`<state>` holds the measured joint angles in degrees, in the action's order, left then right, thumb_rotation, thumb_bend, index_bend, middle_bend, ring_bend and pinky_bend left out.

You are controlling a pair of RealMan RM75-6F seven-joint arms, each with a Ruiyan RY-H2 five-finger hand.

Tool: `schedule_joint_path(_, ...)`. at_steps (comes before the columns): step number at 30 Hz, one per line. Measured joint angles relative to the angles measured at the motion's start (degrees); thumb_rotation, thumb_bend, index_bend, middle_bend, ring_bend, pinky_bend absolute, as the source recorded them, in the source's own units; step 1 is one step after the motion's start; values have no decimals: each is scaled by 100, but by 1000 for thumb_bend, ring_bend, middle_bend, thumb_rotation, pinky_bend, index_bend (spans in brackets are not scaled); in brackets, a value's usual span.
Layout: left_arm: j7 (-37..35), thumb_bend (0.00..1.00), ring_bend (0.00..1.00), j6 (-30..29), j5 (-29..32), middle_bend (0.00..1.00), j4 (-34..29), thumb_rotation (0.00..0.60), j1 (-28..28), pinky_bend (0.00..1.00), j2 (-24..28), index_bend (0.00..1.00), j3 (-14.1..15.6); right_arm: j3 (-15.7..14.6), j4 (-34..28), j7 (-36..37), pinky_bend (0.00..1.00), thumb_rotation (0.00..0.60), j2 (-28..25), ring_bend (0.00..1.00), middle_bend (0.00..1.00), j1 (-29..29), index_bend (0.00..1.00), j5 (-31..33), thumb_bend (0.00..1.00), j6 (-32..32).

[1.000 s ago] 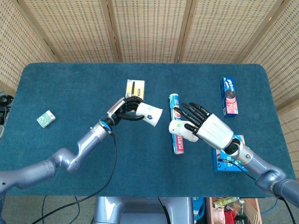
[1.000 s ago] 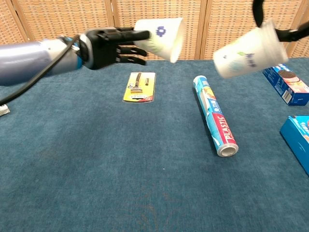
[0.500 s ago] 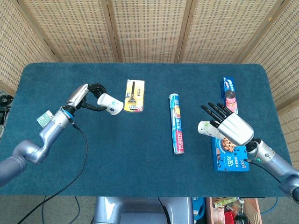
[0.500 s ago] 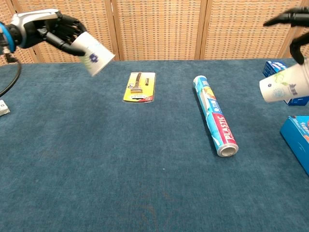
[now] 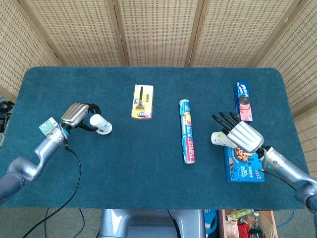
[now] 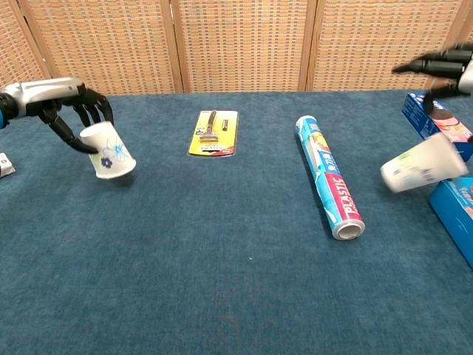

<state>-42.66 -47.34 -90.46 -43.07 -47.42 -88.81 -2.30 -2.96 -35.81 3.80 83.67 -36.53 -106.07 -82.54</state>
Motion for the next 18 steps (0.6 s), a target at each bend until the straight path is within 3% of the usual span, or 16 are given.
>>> schedule_joint_path(4, 36, 172, 0, 141, 110, 0, -396, 600, 10, 0, 236, 0, -23, 507, -438, 249, 101, 600, -15, 0, 0, 79, 0, 552, 0, -344)
schedule_joint_path(10, 308, 166, 0, -651, 438, 0, -1049, 600, 397, 0, 689, 0, -231, 905, -1458, 599, 31, 600, -365, 0, 0, 451, 0, 1115, 0, -855)
schedule_joint_path(15, 1072, 166, 0, -1760, 817, 0, -1702, 600, 1251, 0, 1047, 0, -330, 914, -2322, 742, 6, 600, -746, 0, 0, 1295, 0, 1659, 0, -1051)
schedule_joint_path(18, 1605, 166, 0, -2461, 1050, 0, -1971, 600, 1884, 0, 1108, 0, -338, 832, -2511, 765, 2, 600, -832, 0, 0, 1765, 0, 2012, 0, -1022)
